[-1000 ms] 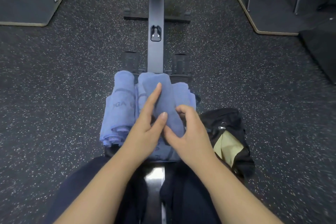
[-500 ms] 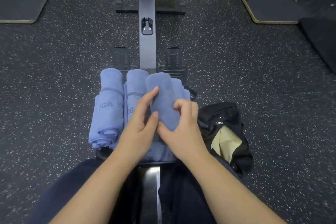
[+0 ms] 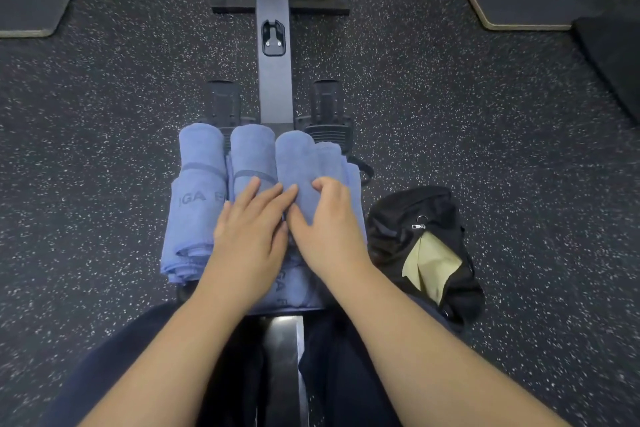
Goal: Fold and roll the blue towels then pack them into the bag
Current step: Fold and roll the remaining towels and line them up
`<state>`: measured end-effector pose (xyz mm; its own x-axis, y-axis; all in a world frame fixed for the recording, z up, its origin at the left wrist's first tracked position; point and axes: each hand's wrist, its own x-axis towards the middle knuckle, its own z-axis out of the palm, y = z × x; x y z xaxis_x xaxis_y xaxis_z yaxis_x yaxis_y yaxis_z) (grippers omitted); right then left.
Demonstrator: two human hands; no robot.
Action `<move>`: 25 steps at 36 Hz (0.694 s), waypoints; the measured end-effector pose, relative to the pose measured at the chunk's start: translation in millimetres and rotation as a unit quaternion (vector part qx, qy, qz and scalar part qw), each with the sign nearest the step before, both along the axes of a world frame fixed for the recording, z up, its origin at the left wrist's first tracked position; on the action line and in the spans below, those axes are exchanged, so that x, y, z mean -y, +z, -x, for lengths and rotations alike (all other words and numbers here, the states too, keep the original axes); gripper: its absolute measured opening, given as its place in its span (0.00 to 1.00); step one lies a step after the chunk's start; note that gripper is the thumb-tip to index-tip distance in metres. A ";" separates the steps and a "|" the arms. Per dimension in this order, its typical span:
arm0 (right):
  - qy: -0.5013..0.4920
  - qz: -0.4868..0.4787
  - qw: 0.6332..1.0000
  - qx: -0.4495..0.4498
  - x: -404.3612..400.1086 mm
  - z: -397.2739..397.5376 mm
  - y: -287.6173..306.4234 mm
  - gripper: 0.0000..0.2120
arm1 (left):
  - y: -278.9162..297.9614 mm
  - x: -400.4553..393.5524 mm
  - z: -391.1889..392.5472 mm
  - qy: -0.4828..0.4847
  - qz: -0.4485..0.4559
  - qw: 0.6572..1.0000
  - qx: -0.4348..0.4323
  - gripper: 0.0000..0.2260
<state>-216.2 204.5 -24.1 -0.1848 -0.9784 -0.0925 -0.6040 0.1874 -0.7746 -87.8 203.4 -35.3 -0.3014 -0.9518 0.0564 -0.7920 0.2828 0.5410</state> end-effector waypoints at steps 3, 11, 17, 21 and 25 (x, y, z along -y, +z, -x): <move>0.013 -0.004 1.000 -0.026 1.0 5.8 -0.3 0.20 | 3.7 -2.5 3.8 -0.002 -0.009 0.999 0.035 0.26; 0.062 0.031 0.997 -0.045 -1.6 50.1 5.9 0.17 | 8.4 2.2 12.8 -0.023 0.024 0.995 0.093 0.28; 0.028 0.047 0.997 -0.051 -7.6 98.4 2.0 0.23 | 16.4 9.7 46.3 -0.080 0.117 0.987 0.070 0.24; -0.025 0.048 0.996 -0.074 -22.0 130.4 -25.3 0.24 | 13.8 7.4 86.3 -0.133 0.147 0.979 0.042 0.23; -0.077 0.025 0.993 -0.085 -44.0 161.6 -57.8 0.25 | 5.4 7.4 118.4 -0.179 0.133 0.973 0.065 0.24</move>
<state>-377.7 248.5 -81.9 -0.3422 -0.9396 0.0001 -0.6938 0.2526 -0.6744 -206.2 195.9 -30.0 -0.6320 -0.7411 0.2265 -0.6734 0.6699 0.3127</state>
